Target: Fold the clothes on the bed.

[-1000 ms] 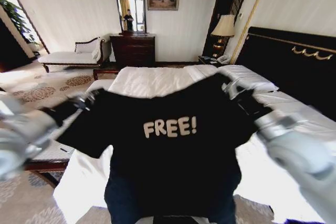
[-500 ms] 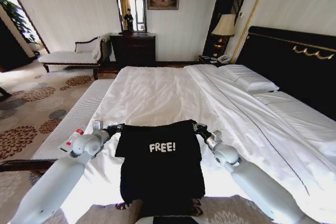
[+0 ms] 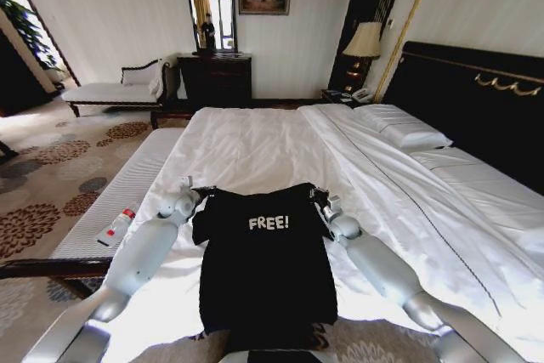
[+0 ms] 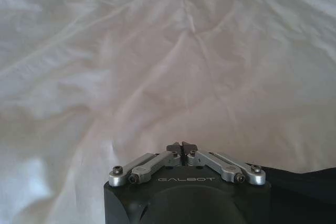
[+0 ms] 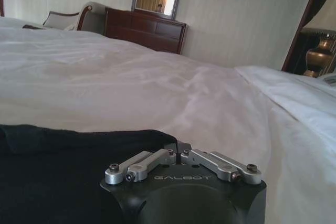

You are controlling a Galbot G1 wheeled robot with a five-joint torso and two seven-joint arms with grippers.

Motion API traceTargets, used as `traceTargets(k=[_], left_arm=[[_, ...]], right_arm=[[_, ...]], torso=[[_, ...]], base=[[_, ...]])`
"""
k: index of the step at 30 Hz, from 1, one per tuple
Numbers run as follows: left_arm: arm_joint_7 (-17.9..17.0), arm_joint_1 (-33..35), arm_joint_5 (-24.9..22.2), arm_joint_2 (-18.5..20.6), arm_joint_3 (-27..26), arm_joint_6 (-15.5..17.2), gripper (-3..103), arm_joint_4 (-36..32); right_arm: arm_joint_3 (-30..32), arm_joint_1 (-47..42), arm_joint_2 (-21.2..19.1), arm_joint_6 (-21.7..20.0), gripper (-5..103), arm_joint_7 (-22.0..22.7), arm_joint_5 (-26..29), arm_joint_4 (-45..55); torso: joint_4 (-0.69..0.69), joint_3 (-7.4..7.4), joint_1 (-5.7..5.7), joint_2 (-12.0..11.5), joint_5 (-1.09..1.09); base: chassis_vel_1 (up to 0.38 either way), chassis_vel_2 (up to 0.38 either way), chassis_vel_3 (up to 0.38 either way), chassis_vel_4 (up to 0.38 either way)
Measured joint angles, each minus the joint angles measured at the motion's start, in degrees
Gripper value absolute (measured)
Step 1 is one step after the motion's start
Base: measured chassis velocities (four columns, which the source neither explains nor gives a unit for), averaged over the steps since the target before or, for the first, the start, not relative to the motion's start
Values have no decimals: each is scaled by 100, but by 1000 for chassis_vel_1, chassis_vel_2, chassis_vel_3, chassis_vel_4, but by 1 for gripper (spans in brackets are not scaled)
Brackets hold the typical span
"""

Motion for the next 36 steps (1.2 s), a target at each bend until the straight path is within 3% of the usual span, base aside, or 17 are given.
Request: traceTargets(k=[3,11,14,15,17,18,21,29,34,36], left_arm=[[5,-5,172,-229,5,-20,1,300],[-6,50,379,-285,17,23,1,401],[116,124,354,-314,-176,-122,1,310],[217,191,110,-377,-407,-186,1,183],[64,226,-122,-480,-549,-137,1,257],[-23,250,24,-501,-516,-76,1,383],[17,371,348,-469,-433,-84,1,451],[69,596,366,-244,-482,-60,1,202],[64,624,257,-180,-678,-65,1,153],[99,624,209,-172,-767,-190,1,128]], right_arm=[[-75,-26,169,-95,0,70,-126,-174],[-172,-58,268,-308,0,386,-484,-442],[-32,-9,390,-223,0,432,-389,-475],[75,16,420,-133,0,280,-185,-400],[72,90,497,-280,0,253,129,-441],[35,123,566,-437,0,372,220,-544],[12,127,668,-618,0,529,271,-664],[-61,-2,457,-685,0,623,28,-436],[48,-20,403,-804,0,840,164,-420],[124,-6,431,-652,0,786,238,-421]], torso=[[0,-1,-1,0,-1],[-6,-2,-3,2,0],[1,-1,-2,1,0],[1,-2,-2,1,0],[-4,-3,-3,2,-2],[-5,-3,-4,2,-1],[-5,-2,-2,2,1],[-3,-3,-3,2,0],[-2,-2,-3,2,0],[-2,-1,-2,1,-1]], base=[[0,0,0,0],[0,0,0,0],[0,0,0,0],[0,0,0,0],[0,0,0,0],[0,0,0,0],[0,0,0,0],[0,0,0,0],[0,0,0,0],[0,0,0,0]])
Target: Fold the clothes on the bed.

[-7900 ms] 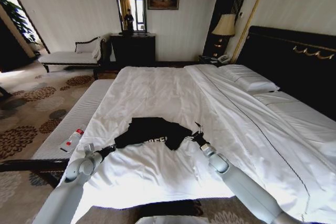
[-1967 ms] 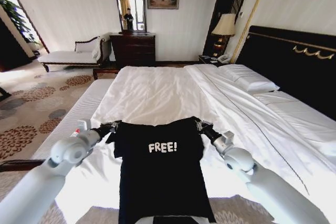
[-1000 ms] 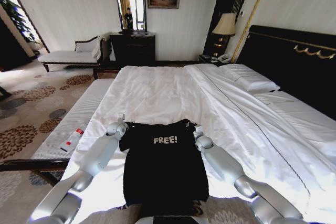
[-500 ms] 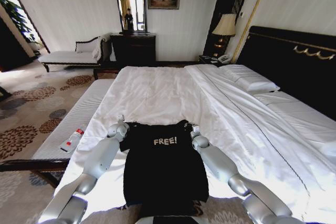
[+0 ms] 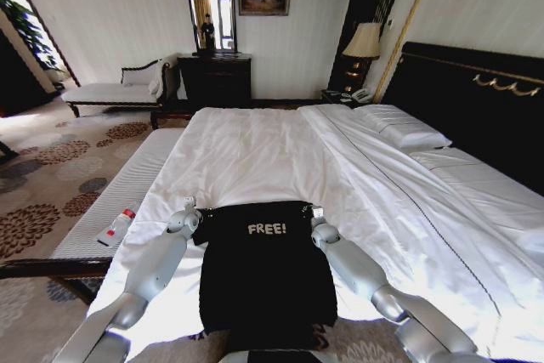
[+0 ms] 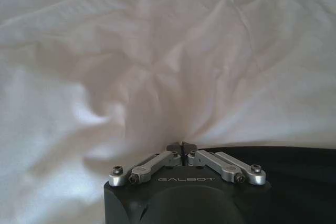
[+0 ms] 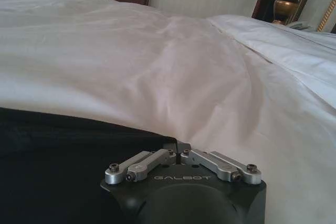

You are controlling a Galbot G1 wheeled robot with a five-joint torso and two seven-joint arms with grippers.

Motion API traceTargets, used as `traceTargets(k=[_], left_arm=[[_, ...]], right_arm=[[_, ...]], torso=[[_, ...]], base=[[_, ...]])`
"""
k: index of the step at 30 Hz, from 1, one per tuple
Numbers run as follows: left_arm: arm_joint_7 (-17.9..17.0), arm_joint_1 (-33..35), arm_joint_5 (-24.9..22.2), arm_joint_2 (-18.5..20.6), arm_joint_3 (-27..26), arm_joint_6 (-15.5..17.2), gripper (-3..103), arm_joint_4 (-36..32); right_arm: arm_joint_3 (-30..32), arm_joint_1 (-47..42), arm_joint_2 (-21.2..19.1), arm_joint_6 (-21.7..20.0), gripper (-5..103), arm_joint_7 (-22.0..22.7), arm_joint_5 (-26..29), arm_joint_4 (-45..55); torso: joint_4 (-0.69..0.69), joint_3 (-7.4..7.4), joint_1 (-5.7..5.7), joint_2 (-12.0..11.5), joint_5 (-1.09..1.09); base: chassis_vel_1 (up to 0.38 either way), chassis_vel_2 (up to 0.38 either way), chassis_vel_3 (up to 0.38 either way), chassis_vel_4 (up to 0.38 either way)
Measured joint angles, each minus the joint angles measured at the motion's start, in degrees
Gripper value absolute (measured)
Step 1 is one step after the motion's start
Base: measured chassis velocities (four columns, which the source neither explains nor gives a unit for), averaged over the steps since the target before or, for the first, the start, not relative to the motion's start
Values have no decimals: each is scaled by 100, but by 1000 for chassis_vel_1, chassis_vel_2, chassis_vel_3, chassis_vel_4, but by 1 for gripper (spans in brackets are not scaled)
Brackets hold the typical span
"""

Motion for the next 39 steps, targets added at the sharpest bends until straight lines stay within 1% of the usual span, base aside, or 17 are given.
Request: traceTargets(k=[5,8,11,12,14,16,18,22,24,27,28,29,31,33,36,37,39], left_arm=[[241,-94,-192,-8,-42,-436,1,-108],[262,-137,-271,-52,-1,-498,1,-112],[149,-157,-126,-147,25,-546,1,33],[149,-157,-126,-147,25,-546,1,33],[79,-129,-60,-152,17,-600,0,48],[44,-98,-81,-101,-50,-663,11,0],[39,-92,-127,-75,-108,-708,16,-19],[19,-116,-421,-82,-471,-806,32,-90],[-5,-124,-490,-89,-548,-819,38,-126],[-119,-19,-671,-54,-850,-821,54,-458],[-119,-19,-671,-54,-850,-821,54,-458],[-183,107,-801,-3,-1013,-817,54,-729],[-338,342,-1078,84,-1279,-802,65,-1262],[-392,481,-1191,130,-1425,-822,70,-1598],[-363,788,-1513,354,-1715,-908,81,-2657],[-363,788,-1513,354,-1715,-908,81,-2657],[-335,897,-1812,566,-1841,-921,92,-3503]], right_arm=[[-29,175,90,615,0,-496,170,17],[-128,252,148,714,0,-623,205,18],[-292,307,234,193,1,-104,108,-16],[-292,307,234,193,1,-104,108,-16],[-267,302,249,-5,12,134,90,-35],[-145,269,200,-80,23,267,34,-27],[-75,252,162,-109,23,349,-34,-16],[280,183,-22,-210,45,582,-225,178],[351,156,-74,-217,45,610,-223,285],[485,-75,-404,-188,62,558,-162,954],[485,-75,-404,-188,62,558,-162,954],[514,-232,-585,-172,68,463,-72,1335],[527,-556,-828,-168,78,352,221,1956],[524,-724,-898,-172,78,342,436,2197],[504,-1238,-958,-172,94,135,1611,2848],[504,-1238,-958,-172,94,135,1611,2848],[419,-1369,-914,-200,99,31,2398,3068]], torso=[[-1,0,0,0,1],[-1,0,0,0,1],[1,0,0,0,0],[1,0,0,0,0],[0,0,1,-1,0],[0,0,1,-1,1],[0,0,1,-1,2],[-2,-1,1,-1,1],[-2,-1,1,-1,1],[-2,-1,2,-1,1],[-2,-1,2,-1,1],[-2,-1,2,-1,0],[-2,-2,1,-1,-2],[1,-2,0,-1,-1],[0,-2,-2,0,1],[0,-2,-2,0,1],[-1,-3,-2,1,2]], base=[[0,0,0,0],[0,0,0,0],[0,0,0,0],[0,0,0,0],[0,0,0,0],[0,0,0,0],[0,0,0,0],[0,0,0,0],[0,0,0,0],[0,0,0,0],[0,0,0,0],[0,0,0,0],[0,0,0,0],[0,0,0,0],[0,0,0,0],[0,0,0,0],[0,0,0,0]])
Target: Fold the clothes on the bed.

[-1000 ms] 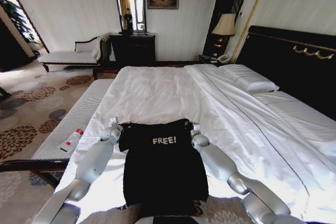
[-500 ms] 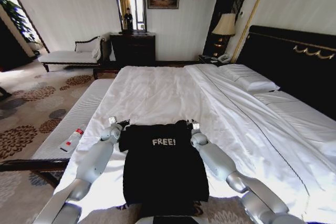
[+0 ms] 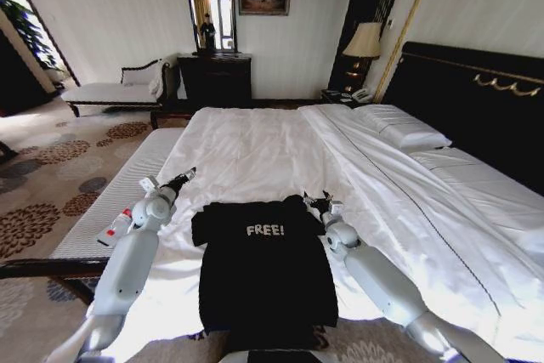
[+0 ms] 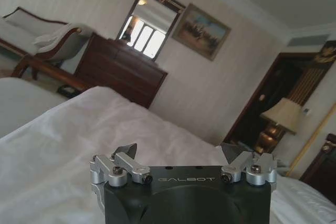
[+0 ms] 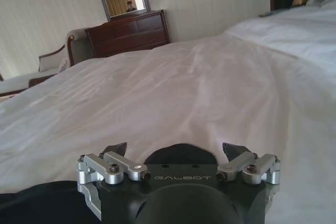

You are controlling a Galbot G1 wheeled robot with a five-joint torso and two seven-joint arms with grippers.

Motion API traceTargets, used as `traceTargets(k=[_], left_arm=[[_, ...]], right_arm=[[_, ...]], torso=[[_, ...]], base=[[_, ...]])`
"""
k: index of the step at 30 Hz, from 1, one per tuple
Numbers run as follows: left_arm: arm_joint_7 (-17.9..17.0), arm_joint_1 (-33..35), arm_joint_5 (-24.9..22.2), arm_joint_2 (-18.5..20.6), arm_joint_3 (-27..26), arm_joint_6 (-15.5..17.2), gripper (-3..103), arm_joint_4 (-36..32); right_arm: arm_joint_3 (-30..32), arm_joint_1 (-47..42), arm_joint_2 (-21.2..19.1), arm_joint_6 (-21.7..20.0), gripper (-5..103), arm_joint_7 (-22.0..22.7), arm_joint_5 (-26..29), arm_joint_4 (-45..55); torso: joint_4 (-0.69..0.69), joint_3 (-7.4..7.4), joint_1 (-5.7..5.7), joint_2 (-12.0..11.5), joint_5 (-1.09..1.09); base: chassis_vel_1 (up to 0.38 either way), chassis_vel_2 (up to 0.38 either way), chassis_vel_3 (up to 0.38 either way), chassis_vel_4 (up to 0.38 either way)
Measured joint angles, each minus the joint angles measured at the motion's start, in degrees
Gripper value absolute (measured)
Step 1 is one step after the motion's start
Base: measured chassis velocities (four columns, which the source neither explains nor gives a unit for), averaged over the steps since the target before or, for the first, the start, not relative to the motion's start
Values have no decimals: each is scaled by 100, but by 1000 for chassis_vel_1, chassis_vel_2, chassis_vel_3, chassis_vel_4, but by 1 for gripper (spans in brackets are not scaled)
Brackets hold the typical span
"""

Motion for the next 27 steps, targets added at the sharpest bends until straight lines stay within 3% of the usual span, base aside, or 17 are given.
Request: traceTargets(k=[3,8,14,17,27], left_arm=[[-1,161,-237,220,-177,77,99,-797],[-22,628,-403,360,-530,265,100,-1534],[-40,977,-416,452,-941,444,100,-1885],[-60,1020,-441,483,-1054,483,100,-1892],[-154,1066,-595,483,-1187,572,100,-1952]], right_arm=[[-139,-1,115,-128,100,-62,814,85],[-375,289,486,-231,100,-69,1342,-152],[-544,659,902,-458,100,194,1946,-412],[-560,741,1052,-502,100,308,2068,-509],[-711,1396,1471,-471,100,325,1848,-1559]], torso=[[-1,0,1,0,0],[2,1,0,0,-2],[3,1,1,0,-2],[-2,2,2,0,-2],[1,2,3,-1,-2]], base=[[0,0,0,0],[0,0,0,0],[0,0,0,0],[0,0,0,0],[0,0,0,0]])
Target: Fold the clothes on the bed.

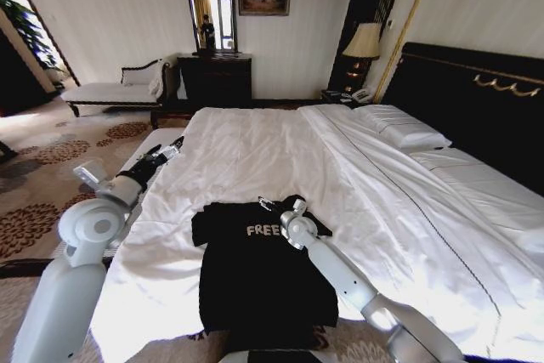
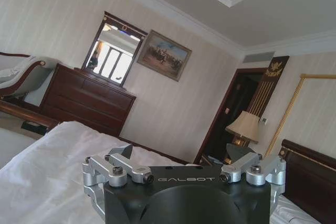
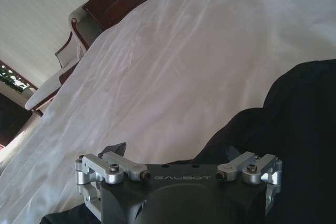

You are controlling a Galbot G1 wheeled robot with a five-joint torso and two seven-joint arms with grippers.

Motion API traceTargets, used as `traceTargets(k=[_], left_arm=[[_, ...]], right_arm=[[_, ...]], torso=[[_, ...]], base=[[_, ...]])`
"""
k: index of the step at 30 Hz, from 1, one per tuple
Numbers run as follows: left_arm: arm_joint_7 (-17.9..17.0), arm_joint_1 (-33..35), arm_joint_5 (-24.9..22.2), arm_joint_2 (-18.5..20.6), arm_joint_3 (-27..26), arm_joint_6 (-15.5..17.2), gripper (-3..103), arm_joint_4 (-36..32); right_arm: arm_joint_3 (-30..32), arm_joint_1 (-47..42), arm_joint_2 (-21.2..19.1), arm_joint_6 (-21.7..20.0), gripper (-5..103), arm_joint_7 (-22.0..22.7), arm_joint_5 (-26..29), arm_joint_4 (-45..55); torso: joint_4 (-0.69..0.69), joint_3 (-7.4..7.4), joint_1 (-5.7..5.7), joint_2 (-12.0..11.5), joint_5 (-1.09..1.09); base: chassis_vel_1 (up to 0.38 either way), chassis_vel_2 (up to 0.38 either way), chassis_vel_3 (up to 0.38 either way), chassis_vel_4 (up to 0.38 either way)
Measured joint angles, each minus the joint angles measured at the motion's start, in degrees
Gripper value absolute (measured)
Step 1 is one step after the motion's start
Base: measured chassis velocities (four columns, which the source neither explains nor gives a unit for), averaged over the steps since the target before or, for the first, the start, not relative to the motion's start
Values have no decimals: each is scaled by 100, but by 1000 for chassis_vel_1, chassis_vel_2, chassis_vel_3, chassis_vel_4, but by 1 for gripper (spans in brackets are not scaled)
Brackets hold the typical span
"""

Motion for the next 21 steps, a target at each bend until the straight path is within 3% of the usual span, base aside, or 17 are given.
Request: traceTargets(k=[7,11,21], left_arm=[[-37,108,0,-27,-71,13,100,-90],[-60,216,50,-98,-120,13,100,-123],[-108,370,199,-130,-181,42,100,-286]], right_arm=[[154,87,41,234,100,-209,-289,147],[160,-233,-67,448,100,-329,-809,220],[35,-804,-182,461,100,-323,-815,929]], torso=[[1,-1,1,0,0],[-1,0,-1,0,1],[0,-1,-1,0,1]], base=[[0,0,0,0],[0,0,0,0],[0,0,0,0]])
